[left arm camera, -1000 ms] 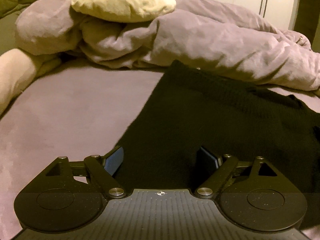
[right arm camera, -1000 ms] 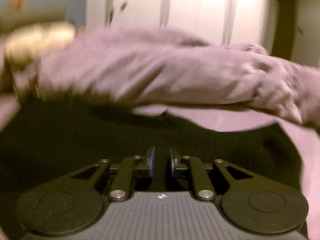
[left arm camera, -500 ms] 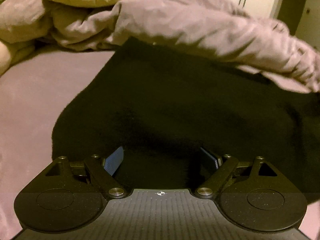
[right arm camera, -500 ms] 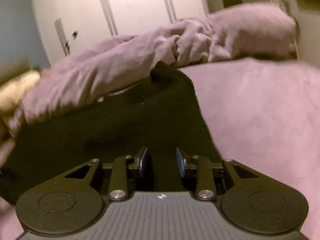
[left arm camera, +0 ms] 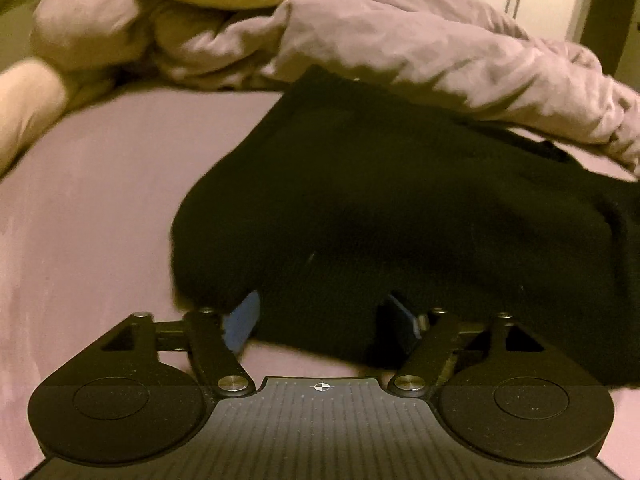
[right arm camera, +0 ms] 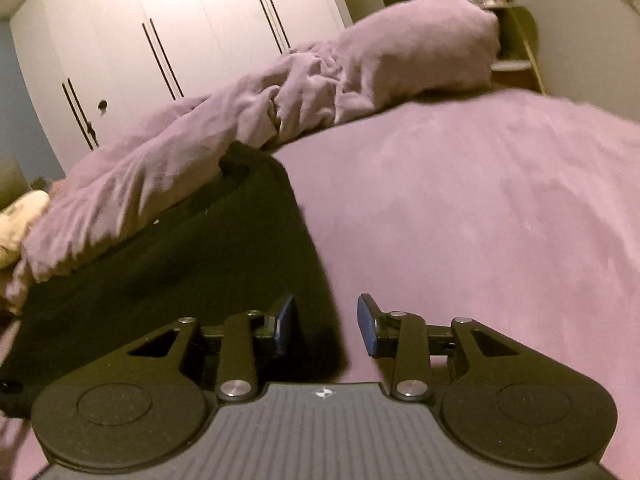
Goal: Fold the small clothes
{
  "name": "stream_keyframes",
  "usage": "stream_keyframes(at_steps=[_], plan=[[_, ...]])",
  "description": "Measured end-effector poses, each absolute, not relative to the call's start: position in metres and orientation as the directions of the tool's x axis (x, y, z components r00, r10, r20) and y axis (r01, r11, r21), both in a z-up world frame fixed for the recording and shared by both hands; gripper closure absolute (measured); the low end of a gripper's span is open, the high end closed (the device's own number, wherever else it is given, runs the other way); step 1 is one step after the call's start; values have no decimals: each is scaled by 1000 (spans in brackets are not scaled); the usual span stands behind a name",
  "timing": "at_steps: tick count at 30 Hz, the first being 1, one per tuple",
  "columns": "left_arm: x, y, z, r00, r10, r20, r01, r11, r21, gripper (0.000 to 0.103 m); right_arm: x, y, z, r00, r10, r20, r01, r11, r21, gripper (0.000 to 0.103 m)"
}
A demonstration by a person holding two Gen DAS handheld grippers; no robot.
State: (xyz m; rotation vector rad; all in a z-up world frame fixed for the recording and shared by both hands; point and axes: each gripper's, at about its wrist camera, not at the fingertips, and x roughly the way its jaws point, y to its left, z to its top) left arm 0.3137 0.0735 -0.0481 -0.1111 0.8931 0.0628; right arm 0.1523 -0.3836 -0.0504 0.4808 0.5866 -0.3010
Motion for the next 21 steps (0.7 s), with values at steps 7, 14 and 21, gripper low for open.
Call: stream_keyframes(at_steps=[7, 14, 21], plan=[[302, 105, -53, 578, -37, -815, -173, 971, -167, 21, 143, -365, -44, 804, -83, -589, 366, 849, 380, 60], [307, 123, -57, 604, -97, -791, -244, 922, -299, 21, 151, -371, -62, 799, 45, -600, 387, 725, 570, 42], [300, 119, -24, 708, 59, -704, -257, 950, -179, 22, 154, -358, -17, 817, -189, -545, 437, 820, 369, 43]])
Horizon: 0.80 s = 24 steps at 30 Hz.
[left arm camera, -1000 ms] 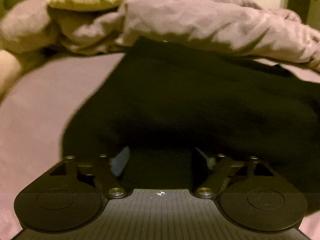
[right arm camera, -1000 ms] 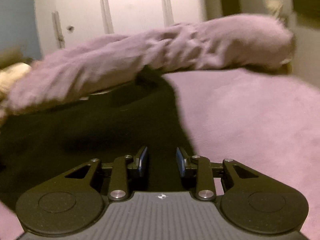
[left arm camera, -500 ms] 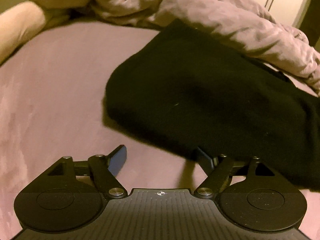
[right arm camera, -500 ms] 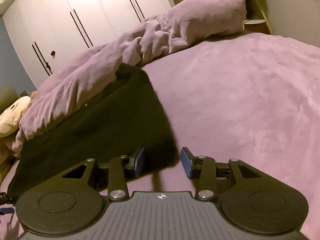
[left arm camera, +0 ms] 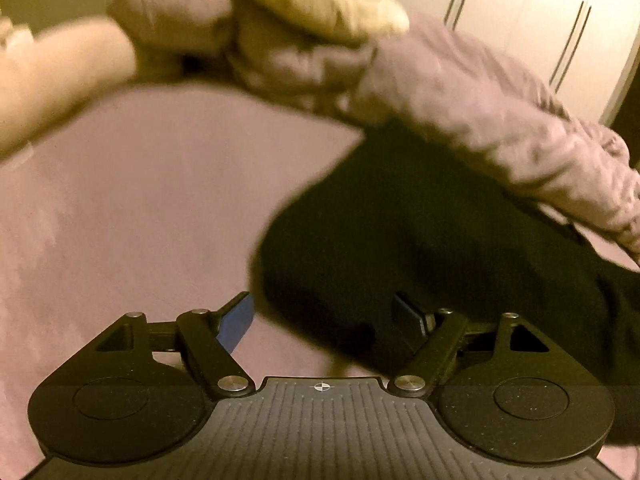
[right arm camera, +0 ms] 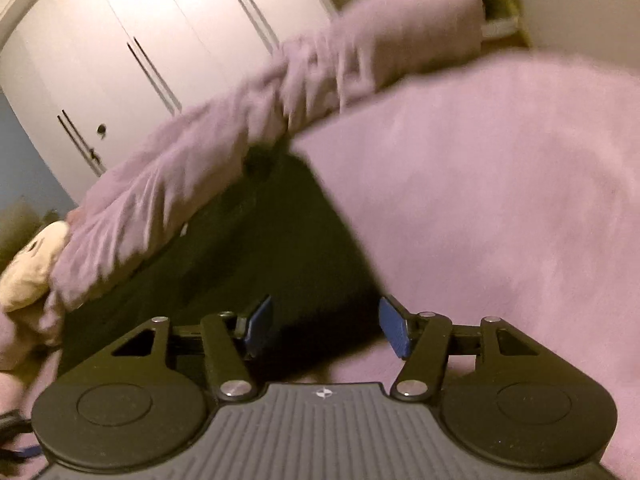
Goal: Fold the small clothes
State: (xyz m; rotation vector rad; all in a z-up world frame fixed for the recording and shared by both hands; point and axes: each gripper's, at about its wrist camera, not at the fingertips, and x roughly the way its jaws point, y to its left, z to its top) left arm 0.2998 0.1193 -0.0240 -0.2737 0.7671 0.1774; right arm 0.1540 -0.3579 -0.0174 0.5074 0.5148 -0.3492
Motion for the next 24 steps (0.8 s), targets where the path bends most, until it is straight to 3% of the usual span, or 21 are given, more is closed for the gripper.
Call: stream_keyframes(at_steps=[2, 9, 13, 15, 17, 18, 22, 24], plan=[[310, 109, -18, 721, 39, -692, -203, 966, -158, 20, 164, -349, -5, 841, -209, -498, 407, 852, 330, 43], [365, 42, -35, 692, -29, -721, -31, 997, -70, 21, 280, -275, -10, 845, -74, -530, 154, 982, 110, 45], [400, 13, -46, 710, 10, -704, 22, 999, 37, 21, 343, -253, -23, 808, -55, -586, 101, 994, 46, 55], [411, 1, -49, 736, 18, -677, 53, 995, 85, 21, 369, -240, -41, 741, -75, -668, 68, 997, -37, 69], [428, -9, -54, 744, 36, -668, 75, 988, 136, 22, 386, -227, -58, 737, -157, -657, 59, 984, -169, 70], [437, -13, -58, 742, 41, -669, 81, 985, 151, 21, 392, -223, -63, 739, -188, -647, 52, 973, -223, 70], [459, -24, -71, 754, 83, -652, 99, 967, 237, 10, 427, -235, -67, 725, -207, -657, 108, 976, -189, 70], [470, -22, -73, 745, 92, -661, 79, 971, 224, 5, 438, -240, -72, 730, -217, -648, 114, 974, -198, 67]])
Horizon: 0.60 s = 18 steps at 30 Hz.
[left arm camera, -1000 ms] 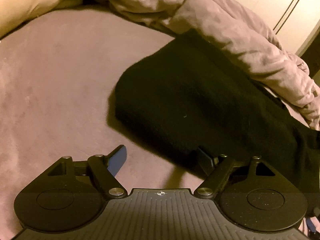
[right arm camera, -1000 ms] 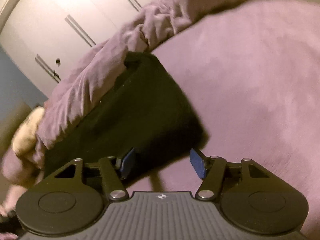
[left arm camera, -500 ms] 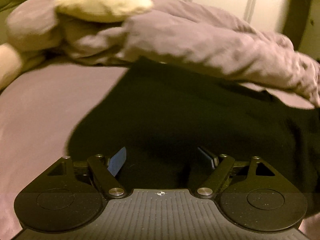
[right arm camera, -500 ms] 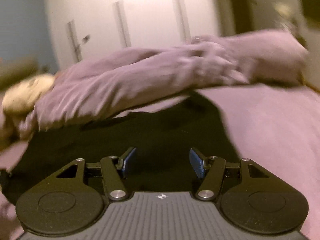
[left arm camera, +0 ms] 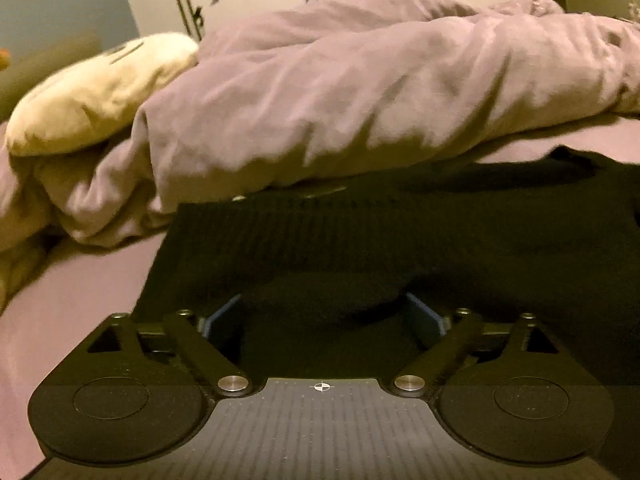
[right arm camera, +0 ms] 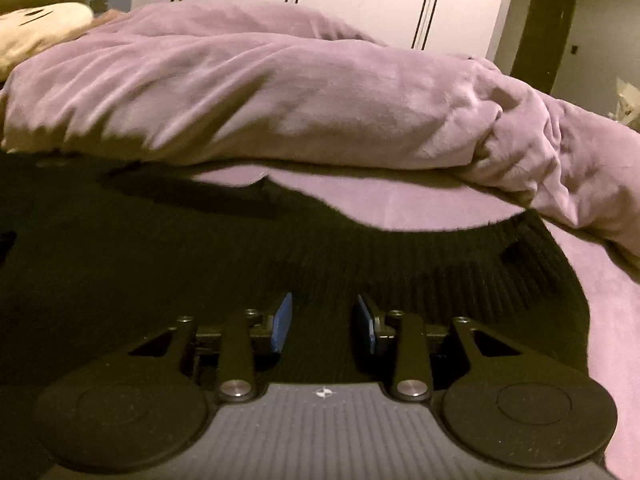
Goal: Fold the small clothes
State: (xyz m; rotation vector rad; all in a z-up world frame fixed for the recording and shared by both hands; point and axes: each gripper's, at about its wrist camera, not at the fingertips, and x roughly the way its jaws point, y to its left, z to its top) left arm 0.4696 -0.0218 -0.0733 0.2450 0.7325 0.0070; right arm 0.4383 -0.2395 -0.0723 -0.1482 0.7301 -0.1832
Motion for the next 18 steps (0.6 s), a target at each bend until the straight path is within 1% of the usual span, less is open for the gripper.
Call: stream_keyframes(at_steps=[1, 2, 3, 6, 7, 8, 9, 11, 13, 14, 16, 18], plan=[[475, -17, -74, 737, 89, -669, 62, 978, 199, 1, 442, -240, -75, 733, -221, -644, 119, 973, -199, 66], [478, -12, -76, 733, 82, -676, 46, 985, 169, 1, 445, -242, -76, 733, -222, -643, 124, 973, -195, 65], [478, -9, -76, 732, 73, -677, 40, 988, 149, 1, 447, -243, -77, 735, -223, -640, 130, 973, -190, 65], [466, -8, -69, 732, 92, -675, 16, 988, 152, 1, 430, -245, -72, 755, -213, -620, 130, 976, -177, 63], [460, -6, -64, 721, 89, -687, 6, 991, 134, 3, 423, -244, -67, 761, -207, -615, 131, 977, -166, 62], [453, -4, -60, 709, 73, -702, 0, 995, 104, 4, 414, -243, -61, 757, -198, -623, 134, 980, -148, 61], [446, -1, -56, 699, 55, -713, -3, 997, 74, 4, 402, -242, -56, 751, -182, -635, 140, 983, -117, 57], [431, 3, -48, 693, 20, -721, 2, 1000, 30, 4, 372, -241, -50, 770, -135, -624, 135, 990, -48, 53], [419, 0, -43, 700, 4, -714, 29, 999, 34, 4, 347, -237, -50, 795, -121, -595, 117, 992, -45, 51], [416, -3, -42, 702, 14, -712, 42, 997, 60, 4, 341, -237, -52, 795, -126, -593, 117, 992, -54, 51], [415, -9, -43, 703, 33, -711, 56, 993, 102, 4, 340, -239, -55, 790, -124, -601, 116, 992, -52, 51], [416, -10, -42, 699, 37, -714, 54, 993, 105, 5, 348, -242, -55, 768, -136, -626, 127, 990, -58, 50]])
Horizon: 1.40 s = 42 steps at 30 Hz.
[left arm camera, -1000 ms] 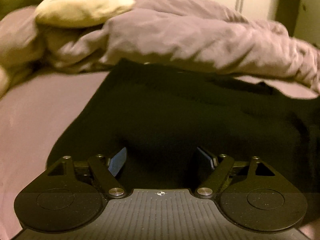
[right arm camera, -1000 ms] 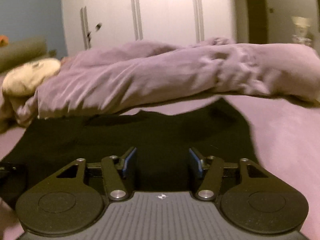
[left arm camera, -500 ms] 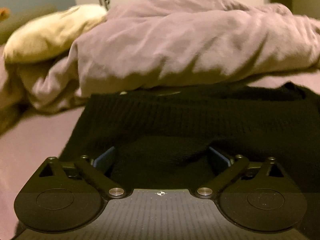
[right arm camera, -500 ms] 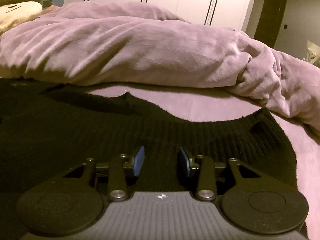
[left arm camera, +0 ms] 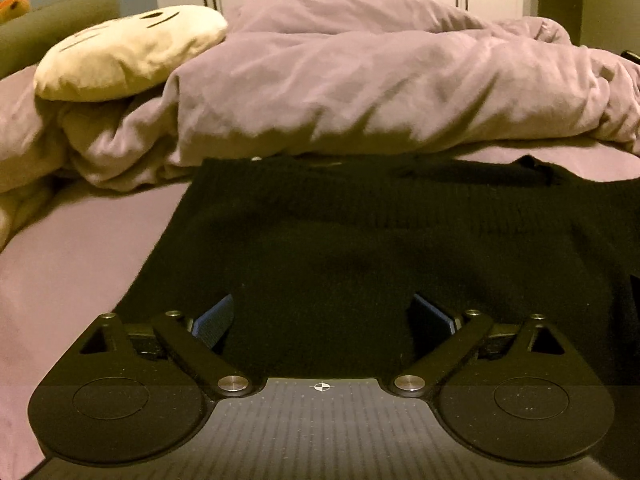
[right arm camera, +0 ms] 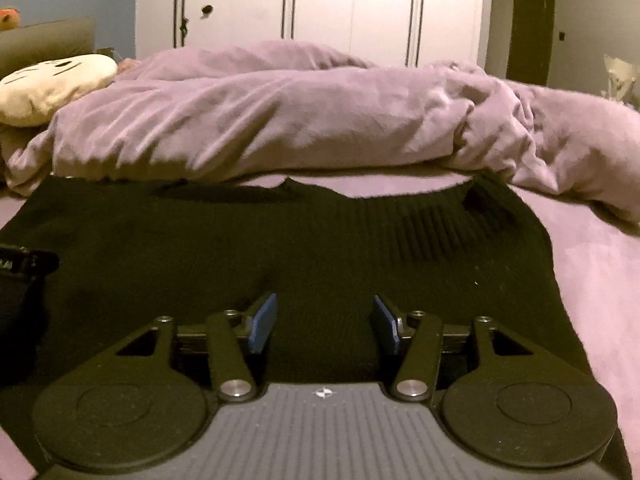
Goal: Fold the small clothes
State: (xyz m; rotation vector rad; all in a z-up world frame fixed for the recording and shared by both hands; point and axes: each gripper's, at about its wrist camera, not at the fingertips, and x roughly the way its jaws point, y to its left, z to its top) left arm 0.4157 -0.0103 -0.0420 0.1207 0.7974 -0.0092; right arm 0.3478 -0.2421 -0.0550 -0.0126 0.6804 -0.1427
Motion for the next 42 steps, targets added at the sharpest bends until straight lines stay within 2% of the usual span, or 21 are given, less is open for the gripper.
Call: stream_keyframes(at_steps=[6, 9, 12, 17, 20, 24, 26, 28, 30, 31, 35, 37, 42], plan=[[421, -10, -43, 676, 49, -736, 54, 992, 115, 4, 380, -236, -65, 715, -232, -660, 168, 973, -161, 44], [423, -10, -47, 669, 57, -741, 55, 990, 126, 4, 391, -239, -70, 712, -254, -654, 189, 967, -171, 38], [424, -5, -45, 662, 48, -748, 50, 993, 108, 3, 390, -238, -67, 714, -259, -651, 192, 966, -174, 37], [395, 13, -31, 665, 25, -746, 61, 994, 88, 5, 339, -238, -41, 747, -199, -634, 176, 979, -100, 36], [386, 23, -36, 636, 25, -771, 59, 995, 81, 5, 306, -239, -46, 727, -214, -652, 194, 975, -104, 33], [394, 31, -43, 615, 110, -781, -5, 991, 135, 6, 290, -250, -56, 729, -205, -653, 233, 971, -45, 31], [389, 47, -34, 612, 63, -788, -42, 998, 47, 11, 284, -251, -45, 721, -207, -662, 271, 963, -5, 30], [375, 74, -26, 617, -44, -786, -81, 990, -118, 11, 267, -253, -38, 736, -195, -648, 299, 953, 53, 29], [355, 102, -27, 634, -139, -761, -122, 954, -275, 11, 247, -253, -39, 766, -145, -627, 282, 951, 125, 21], [344, 114, -30, 639, -176, -749, -134, 933, -334, 11, 237, -254, -41, 780, -108, -616, 268, 948, 173, 20], [324, 136, -46, 627, -215, -749, -175, 898, -404, 11, 208, -252, -52, 819, -61, -570, 238, 941, 240, 20], [321, 150, -59, 616, -264, -742, -233, 839, -492, 13, 200, -254, -56, 818, -51, -574, 248, 930, 271, 20], [323, 174, -76, 685, -359, -634, -277, 677, -682, 13, 184, -264, -58, 839, -25, -543, 253, 902, 349, 20]])
